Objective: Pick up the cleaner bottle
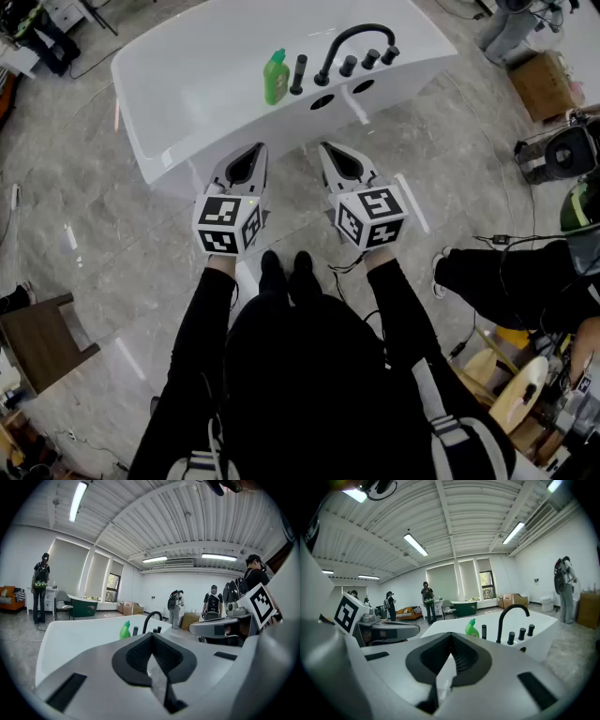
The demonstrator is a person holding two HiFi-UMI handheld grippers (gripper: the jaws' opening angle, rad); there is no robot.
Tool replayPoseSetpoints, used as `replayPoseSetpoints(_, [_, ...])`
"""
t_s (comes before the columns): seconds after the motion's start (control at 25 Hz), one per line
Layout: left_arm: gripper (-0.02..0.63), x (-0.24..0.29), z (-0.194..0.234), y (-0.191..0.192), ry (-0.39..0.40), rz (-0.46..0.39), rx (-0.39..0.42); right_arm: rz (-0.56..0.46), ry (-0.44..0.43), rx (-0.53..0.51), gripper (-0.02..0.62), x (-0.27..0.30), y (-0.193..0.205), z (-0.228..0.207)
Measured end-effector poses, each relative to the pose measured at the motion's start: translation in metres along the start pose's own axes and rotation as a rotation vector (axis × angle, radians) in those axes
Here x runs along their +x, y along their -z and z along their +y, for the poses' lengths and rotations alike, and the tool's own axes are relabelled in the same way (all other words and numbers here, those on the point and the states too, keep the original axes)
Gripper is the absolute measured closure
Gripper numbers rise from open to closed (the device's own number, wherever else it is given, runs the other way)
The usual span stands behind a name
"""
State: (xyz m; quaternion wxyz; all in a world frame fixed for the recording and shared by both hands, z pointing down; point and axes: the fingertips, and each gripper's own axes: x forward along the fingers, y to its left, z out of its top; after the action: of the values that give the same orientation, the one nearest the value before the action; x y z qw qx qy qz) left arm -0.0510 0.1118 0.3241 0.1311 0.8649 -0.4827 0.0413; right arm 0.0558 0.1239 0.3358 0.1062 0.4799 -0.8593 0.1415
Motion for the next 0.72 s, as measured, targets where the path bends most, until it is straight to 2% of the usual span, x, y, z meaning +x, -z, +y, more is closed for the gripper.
replayPoseSetpoints(0.72, [0.598,-0.001,-0.008,0.006,-0.011,0.02,0.003,-0.002,0.002,0.003,0.594,-0.013,0.002,-0.007])
